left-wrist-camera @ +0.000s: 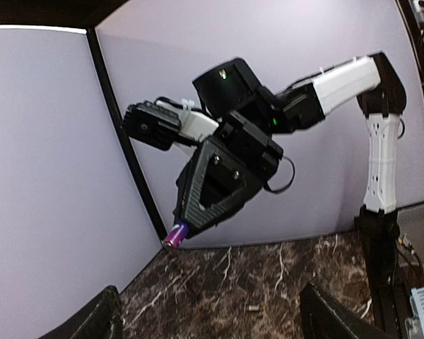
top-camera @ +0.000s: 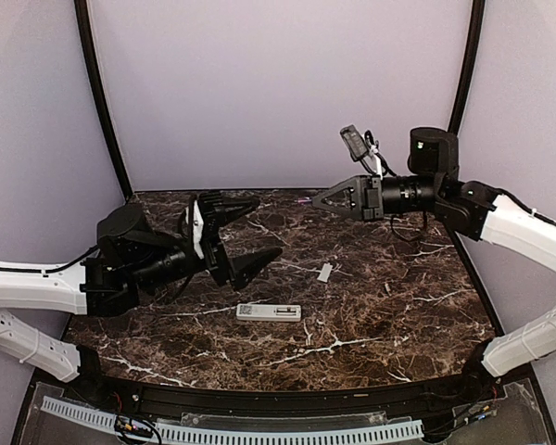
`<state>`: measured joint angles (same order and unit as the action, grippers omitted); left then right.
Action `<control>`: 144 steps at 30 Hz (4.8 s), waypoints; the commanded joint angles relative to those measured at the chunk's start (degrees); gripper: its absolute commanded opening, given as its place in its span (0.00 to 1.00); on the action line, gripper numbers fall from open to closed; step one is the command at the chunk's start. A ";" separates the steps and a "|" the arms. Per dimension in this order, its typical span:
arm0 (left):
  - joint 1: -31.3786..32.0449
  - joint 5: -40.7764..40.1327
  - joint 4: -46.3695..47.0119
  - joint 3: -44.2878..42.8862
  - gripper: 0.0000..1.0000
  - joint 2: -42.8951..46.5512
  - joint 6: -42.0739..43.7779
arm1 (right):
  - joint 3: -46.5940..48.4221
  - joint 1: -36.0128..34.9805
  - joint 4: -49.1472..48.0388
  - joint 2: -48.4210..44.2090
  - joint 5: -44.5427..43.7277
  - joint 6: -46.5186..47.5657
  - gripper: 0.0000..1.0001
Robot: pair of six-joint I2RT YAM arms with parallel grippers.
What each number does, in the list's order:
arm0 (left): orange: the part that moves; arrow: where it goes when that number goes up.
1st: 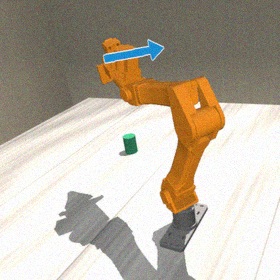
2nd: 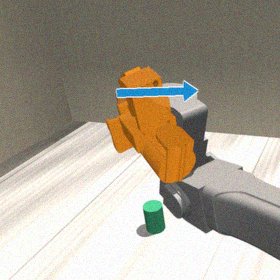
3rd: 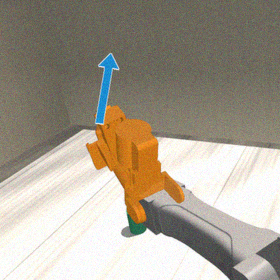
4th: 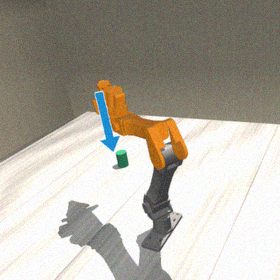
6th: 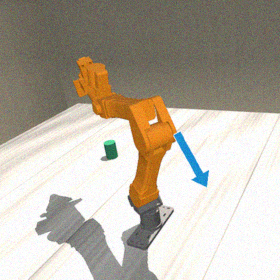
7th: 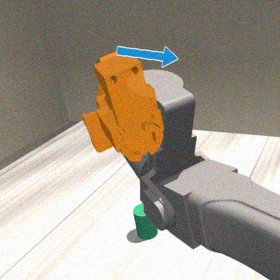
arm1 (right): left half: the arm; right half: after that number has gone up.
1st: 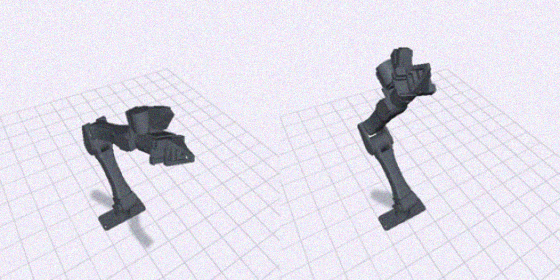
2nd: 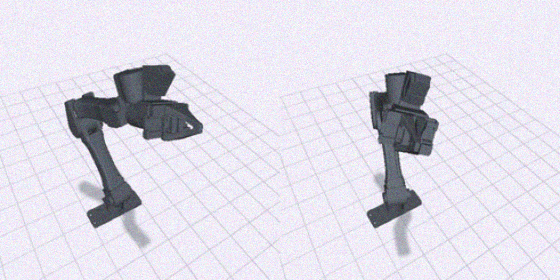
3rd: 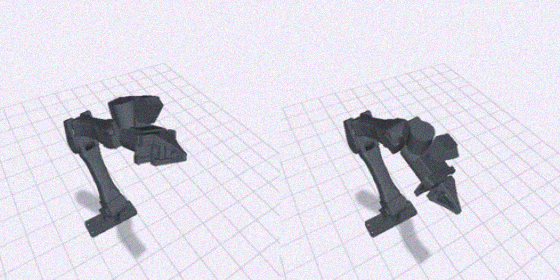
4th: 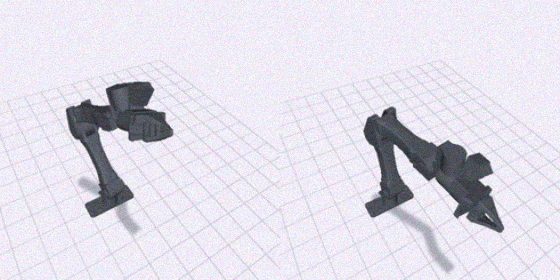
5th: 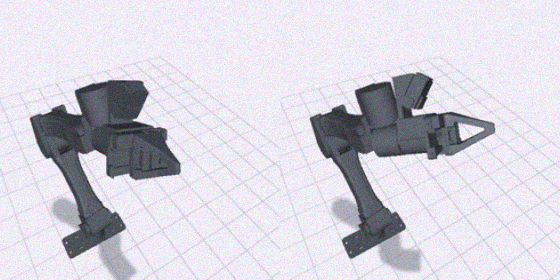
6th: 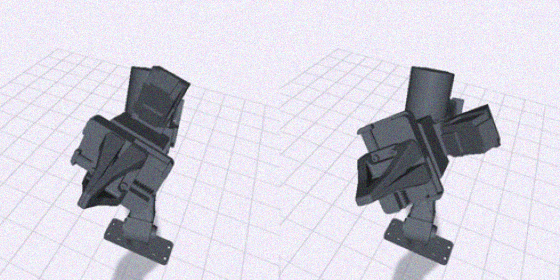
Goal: Load the batteries into the remote control
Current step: Pass from the left arm to the right, then move the remote control without batteries to the center of the board, then pass from the right arm to the left
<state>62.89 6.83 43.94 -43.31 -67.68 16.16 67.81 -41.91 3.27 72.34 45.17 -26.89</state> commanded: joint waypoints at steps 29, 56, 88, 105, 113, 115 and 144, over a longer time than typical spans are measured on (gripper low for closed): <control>-13.77 -1.06 -53.82 -9.19 0.89 -30.15 16.98 | -14.60 4.45 11.40 6.65 -16.44 1.57 0.00; -1.87 3.01 -62.37 -17.91 0.17 -37.59 5.73 | -9.96 4.47 16.18 15.62 -5.81 7.67 0.00; 0.39 2.86 -60.52 -16.42 0.80 -38.11 8.22 | -23.12 -2.11 8.43 15.29 -9.12 -11.86 0.00; 1.21 -7.65 -58.90 -13.70 0.25 -36.46 -5.81 | -20.88 -2.03 12.59 15.02 -10.93 -11.03 0.00; 1.38 -7.98 -58.80 -13.58 0.36 -36.99 -8.83 | -19.54 -1.77 11.20 19.14 -8.98 -10.68 0.00; 1.36 -7.93 -58.75 -13.55 0.39 -37.07 -8.80 | -20.21 -2.03 10.20 19.81 -8.87 -11.45 0.00; 1.27 -7.65 -58.20 -13.21 0.41 -37.09 -8.56 | -26.18 -5.09 3.03 23.79 -14.96 -20.64 0.00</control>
<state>65.10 3.51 -11.35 -58.72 -104.33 8.25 44.25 -46.50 7.66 94.78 33.78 -45.95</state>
